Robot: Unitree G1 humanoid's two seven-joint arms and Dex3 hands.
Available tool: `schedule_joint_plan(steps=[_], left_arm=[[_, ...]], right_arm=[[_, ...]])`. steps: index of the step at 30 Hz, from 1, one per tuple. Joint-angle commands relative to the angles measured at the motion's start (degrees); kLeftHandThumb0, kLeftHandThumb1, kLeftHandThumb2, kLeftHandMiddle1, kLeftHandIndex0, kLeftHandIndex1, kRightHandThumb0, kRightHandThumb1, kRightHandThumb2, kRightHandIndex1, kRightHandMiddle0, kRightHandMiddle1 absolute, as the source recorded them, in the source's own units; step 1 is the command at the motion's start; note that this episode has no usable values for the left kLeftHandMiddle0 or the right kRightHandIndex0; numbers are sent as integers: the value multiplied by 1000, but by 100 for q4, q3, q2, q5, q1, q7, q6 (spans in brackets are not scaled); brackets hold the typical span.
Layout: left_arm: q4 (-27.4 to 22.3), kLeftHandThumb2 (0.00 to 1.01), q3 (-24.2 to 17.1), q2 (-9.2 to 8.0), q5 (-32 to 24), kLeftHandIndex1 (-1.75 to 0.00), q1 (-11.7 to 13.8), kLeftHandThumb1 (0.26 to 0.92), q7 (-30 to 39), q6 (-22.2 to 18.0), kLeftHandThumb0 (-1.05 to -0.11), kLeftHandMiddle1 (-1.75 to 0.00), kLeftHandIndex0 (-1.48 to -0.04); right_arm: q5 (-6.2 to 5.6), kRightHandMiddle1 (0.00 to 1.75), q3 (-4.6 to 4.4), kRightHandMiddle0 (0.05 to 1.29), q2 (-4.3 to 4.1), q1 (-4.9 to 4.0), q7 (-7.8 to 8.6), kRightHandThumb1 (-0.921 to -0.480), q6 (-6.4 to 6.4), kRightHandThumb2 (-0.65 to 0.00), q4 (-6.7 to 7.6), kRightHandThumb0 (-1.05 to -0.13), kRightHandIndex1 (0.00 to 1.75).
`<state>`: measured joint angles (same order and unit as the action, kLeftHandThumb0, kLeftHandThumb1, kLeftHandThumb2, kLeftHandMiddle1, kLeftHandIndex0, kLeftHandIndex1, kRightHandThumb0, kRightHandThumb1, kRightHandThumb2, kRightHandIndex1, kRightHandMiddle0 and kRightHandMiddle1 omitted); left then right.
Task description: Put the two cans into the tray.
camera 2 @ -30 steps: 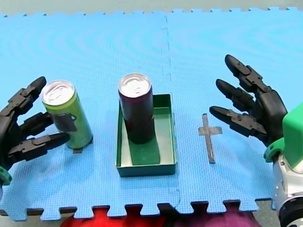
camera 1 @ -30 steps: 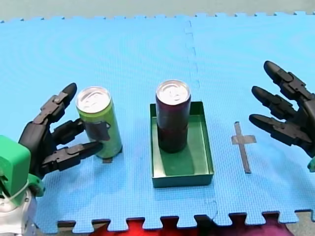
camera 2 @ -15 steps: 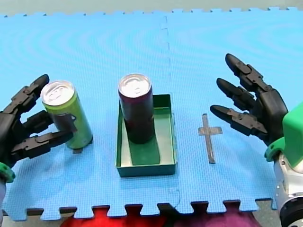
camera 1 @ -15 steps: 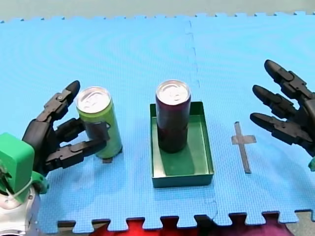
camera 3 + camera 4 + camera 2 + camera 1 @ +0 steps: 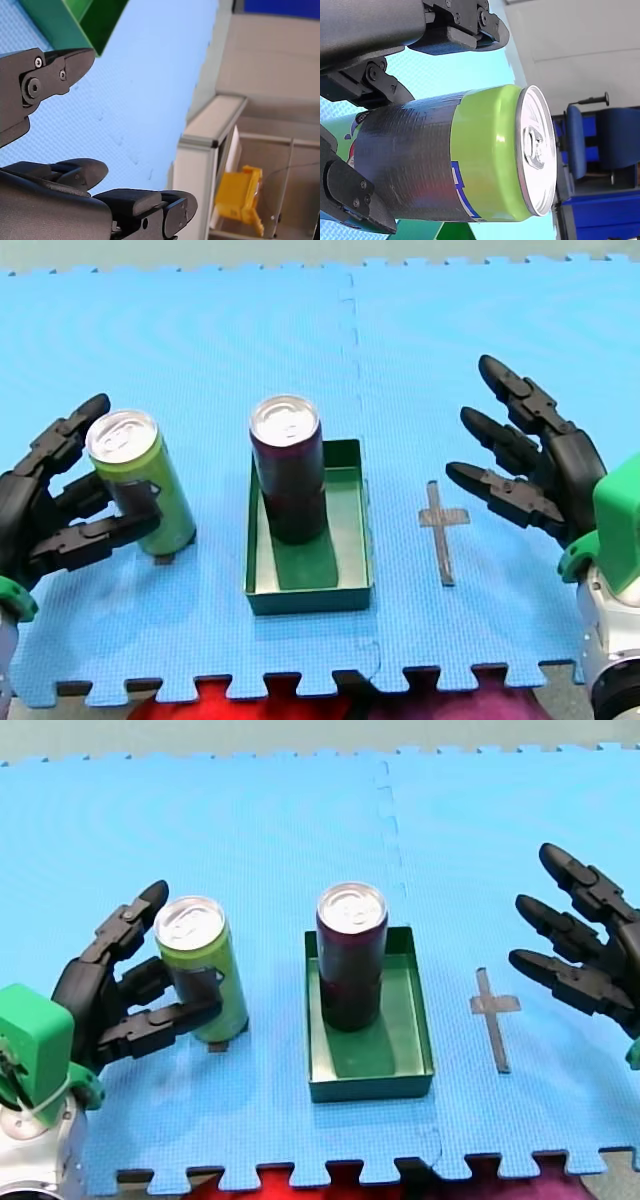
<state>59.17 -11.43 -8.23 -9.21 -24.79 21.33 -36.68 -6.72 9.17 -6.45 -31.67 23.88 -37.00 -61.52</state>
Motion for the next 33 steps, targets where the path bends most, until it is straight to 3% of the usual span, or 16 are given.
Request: schedule_joint_plan(steps=[1, 12, 33], left_arm=[[30, 2, -5, -14, 13, -3, -47, 627, -15, -11, -829, -3, -241], [27, 2, 9, 43, 3, -2, -125, 633, -18, 24, -850, -2, -246], [156, 2, 80, 29, 111, -4, -186, 644, 55, -3, -921, -3, -260]], right_arm=[[-28, 4, 20, 302, -22, 7, -13, -862, 24, -6, 8, -1048, 3], [-69, 5, 51, 309, -43, 3, 32, -865, 42, -4, -24, -1048, 4], [-121, 0, 91, 301, -73, 15, 166, -872, -62, -4, 0, -1048, 0]])
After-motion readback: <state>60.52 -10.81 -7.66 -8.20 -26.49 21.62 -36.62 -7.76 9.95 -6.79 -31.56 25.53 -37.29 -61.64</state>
